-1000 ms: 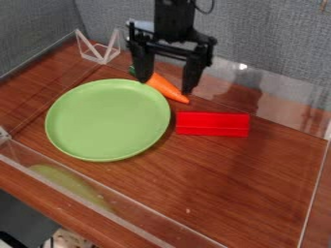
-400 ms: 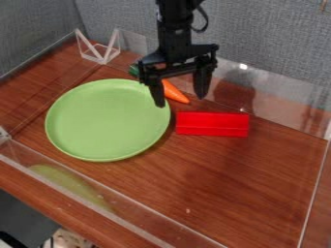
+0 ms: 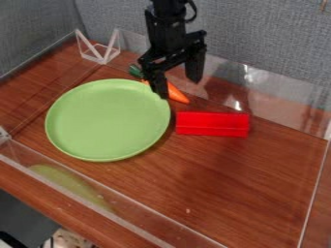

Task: Put the carrot on the right side

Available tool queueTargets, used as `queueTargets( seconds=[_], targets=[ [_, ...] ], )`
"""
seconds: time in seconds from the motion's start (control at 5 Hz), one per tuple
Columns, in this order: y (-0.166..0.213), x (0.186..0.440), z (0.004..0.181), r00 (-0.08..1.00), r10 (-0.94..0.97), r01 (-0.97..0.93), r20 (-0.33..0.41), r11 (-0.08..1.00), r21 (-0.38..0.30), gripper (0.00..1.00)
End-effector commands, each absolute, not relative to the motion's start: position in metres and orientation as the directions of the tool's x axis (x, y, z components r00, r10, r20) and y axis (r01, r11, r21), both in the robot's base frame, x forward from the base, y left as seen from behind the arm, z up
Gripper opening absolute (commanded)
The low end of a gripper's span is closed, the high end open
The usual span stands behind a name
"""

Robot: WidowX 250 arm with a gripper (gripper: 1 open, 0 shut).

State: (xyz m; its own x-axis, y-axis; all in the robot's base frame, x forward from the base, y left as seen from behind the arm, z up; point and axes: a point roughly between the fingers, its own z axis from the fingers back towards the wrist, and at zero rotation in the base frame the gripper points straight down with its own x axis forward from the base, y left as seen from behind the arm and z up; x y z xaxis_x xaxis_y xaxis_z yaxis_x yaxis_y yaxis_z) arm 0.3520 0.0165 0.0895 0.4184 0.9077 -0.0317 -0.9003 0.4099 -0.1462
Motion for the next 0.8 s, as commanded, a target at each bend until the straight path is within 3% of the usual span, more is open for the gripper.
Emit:
queueTargets(
  seconds=[0.0,0.4,0.6],
  targets=[
    [0.015,0.371,0.09,0.267,0.964,-0.941,-0.01,0.259,-0.219,1.0],
    [0.011,0.382,0.057,0.187,0.982,-0.957,-0.005,0.181,-0.226,1.0],
    [0.018,0.381,0.05,0.179,0.984,-0.959,0.001,0.175,-0.225,0.0]
  ],
)
